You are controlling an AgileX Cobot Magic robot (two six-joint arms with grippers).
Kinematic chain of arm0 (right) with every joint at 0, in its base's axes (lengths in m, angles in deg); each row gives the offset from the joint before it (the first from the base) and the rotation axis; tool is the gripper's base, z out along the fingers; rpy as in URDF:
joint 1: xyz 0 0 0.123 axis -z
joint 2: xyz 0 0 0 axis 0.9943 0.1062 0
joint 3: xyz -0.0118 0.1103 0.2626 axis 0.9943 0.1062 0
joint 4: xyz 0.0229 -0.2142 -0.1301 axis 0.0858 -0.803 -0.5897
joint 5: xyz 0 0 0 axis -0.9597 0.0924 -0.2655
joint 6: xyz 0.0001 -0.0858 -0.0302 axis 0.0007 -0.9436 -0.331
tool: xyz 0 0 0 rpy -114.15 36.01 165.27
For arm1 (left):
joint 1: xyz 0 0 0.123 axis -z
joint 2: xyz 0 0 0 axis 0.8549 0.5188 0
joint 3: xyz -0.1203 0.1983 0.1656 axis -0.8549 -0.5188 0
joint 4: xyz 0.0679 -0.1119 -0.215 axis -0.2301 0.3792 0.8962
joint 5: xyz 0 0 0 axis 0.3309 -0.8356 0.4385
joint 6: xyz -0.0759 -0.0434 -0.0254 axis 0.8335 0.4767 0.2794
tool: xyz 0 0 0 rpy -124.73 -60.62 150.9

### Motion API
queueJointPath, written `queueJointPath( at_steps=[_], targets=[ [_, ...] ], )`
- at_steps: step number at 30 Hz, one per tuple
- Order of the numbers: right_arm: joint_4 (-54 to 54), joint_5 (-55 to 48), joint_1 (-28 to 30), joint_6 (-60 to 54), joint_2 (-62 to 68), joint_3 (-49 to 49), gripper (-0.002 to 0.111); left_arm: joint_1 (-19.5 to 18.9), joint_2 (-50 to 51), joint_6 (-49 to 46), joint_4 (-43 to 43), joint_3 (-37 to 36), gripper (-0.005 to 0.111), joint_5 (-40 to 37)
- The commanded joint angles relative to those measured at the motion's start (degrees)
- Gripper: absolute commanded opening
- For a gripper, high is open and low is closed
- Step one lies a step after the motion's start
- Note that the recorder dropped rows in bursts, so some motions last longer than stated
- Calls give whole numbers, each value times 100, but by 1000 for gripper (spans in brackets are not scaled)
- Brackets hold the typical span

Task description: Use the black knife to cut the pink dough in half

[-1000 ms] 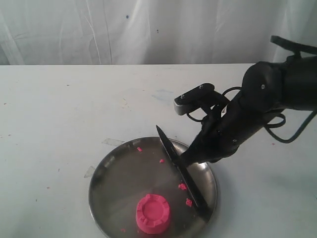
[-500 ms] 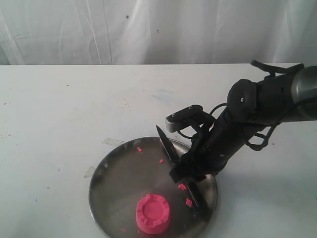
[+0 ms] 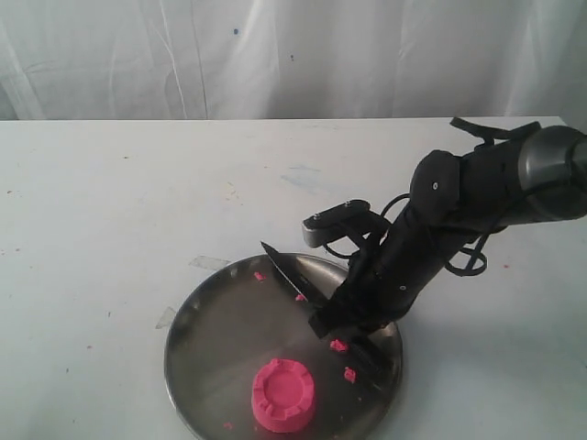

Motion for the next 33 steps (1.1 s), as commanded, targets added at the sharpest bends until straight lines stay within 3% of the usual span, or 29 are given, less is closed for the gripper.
queueJointPath(
  at_steps=[1, 14, 21, 33],
  targets=[
    [-239, -588, 4, -53, -4, -361, 3, 29, -21, 29, 26, -21, 0, -9],
    [-698, -3143, 4, 149, -379, -531, 0, 29, -21, 29, 26, -21, 0, -9],
    [-1590, -2396, 4, 766, -379, -235, 0, 29, -21, 29, 26, -21, 0, -9],
    [-1598, -1981, 4, 868, -379, -71, 4, 29, -21, 29, 26, -21, 0, -9]
  ],
)
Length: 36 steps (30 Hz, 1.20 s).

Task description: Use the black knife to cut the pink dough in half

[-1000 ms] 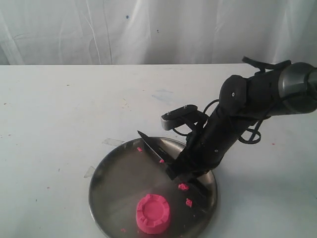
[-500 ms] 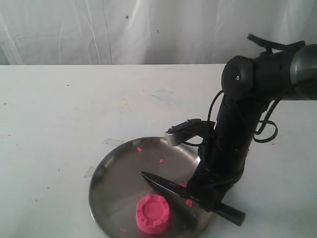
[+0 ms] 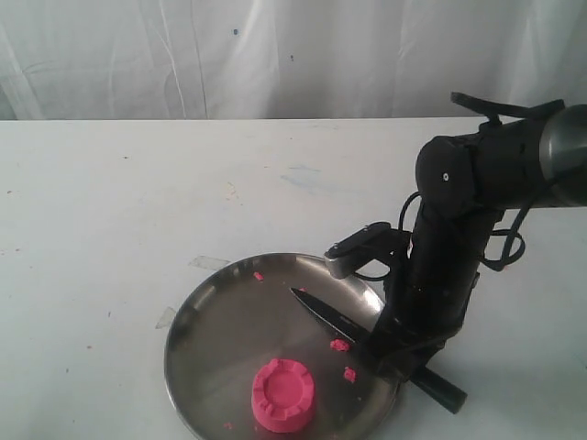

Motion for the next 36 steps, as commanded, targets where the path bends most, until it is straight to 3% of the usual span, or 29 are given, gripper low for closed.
queueJointPath(
  at_steps=[1, 6, 19, 31, 36],
  targets=[
    [-28, -12, 4, 33, -67, 15, 6, 29, -21, 29, 26, -21, 0, -9],
    [-25, -12, 4, 33, -67, 15, 20, 29, -21, 29, 26, -21, 0, -9],
    [-25, -38, 4, 33, -67, 15, 39, 29, -21, 29, 26, -21, 0, -9],
    [-12, -62, 4, 492, -354, -352, 40, 29, -21, 29, 26, -21, 0, -9],
    [615, -65, -30, 272, -612, -388, 37, 29, -21, 29, 26, -21, 0, -9]
  ],
)
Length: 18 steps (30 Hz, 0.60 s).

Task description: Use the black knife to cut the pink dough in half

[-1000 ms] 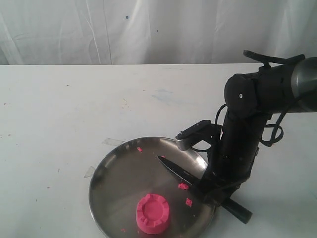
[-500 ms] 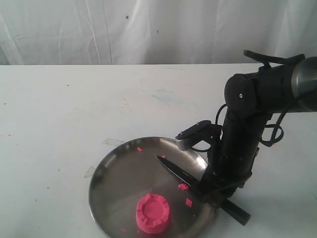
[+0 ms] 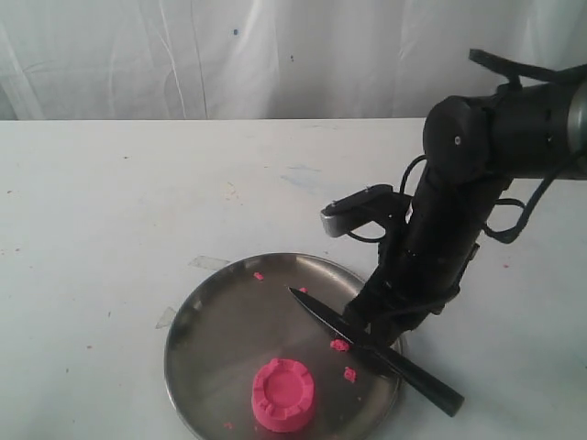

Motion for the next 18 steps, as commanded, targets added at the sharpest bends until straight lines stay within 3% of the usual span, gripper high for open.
queueJointPath(
  at_steps=[1, 9, 14, 18],
  targets=[
    [673, -87, -80, -321, -239, -47, 36, 29, -21, 29, 26, -21, 0, -9],
    [982, -249, -751, -914, -249, -47, 35, 29, -21, 29, 26, -21, 0, -9],
    [329, -13, -675, -687, -249, -121, 35, 29, -21, 29, 26, -21, 0, -9],
    [-129, 319, -111, -227, -236, -121, 35, 29, -21, 29, 26, -21, 0, -9]
  ],
)
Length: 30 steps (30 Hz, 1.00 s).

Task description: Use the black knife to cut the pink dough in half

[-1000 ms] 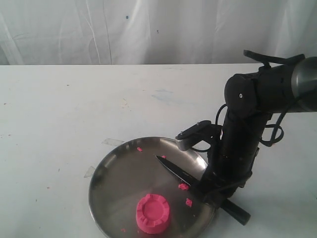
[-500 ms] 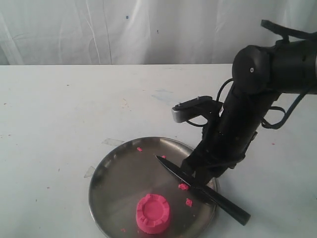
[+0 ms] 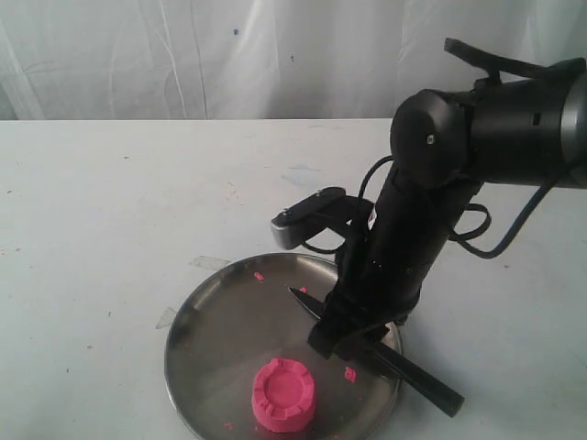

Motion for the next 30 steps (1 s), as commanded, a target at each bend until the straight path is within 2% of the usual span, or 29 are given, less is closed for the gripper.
queueJointPath(
  at_steps=[1, 6, 9, 11, 13, 16, 20, 26, 30],
  targets=[
    [-416, 265, 720, 331, -47, -26, 35, 29, -21, 29, 26, -21, 0, -9],
    [409, 177, 2448, 188, -35, -39, 35, 29, -21, 29, 26, -21, 0, -9],
    [2149, -771, 3399, -882, -35, -67, 35, 29, -21, 29, 26, -21, 0, -9],
    [3324, -1564, 3721, -1910, -35, -43, 35, 29, -21, 29, 26, -21, 0, -9],
    [4074, -1564, 3768, -2642, -68, 2, 35, 29, -21, 29, 26, -21, 0, -9],
    [3727, -1564, 3608, -2495, -119, 64, 35, 29, -21, 29, 26, -21, 0, -9],
    [2768, -1005, 3508, -2180, -119, 340, 35, 29, -21, 29, 26, -21, 0, -9],
    [2740, 67, 3430, -2138, -109, 914, 35, 29, -21, 29, 26, -21, 0, -9],
    [2762, 140, 3334, -2153, -109, 1031, 39, 29, -21, 29, 26, -21, 0, -9]
  ],
)
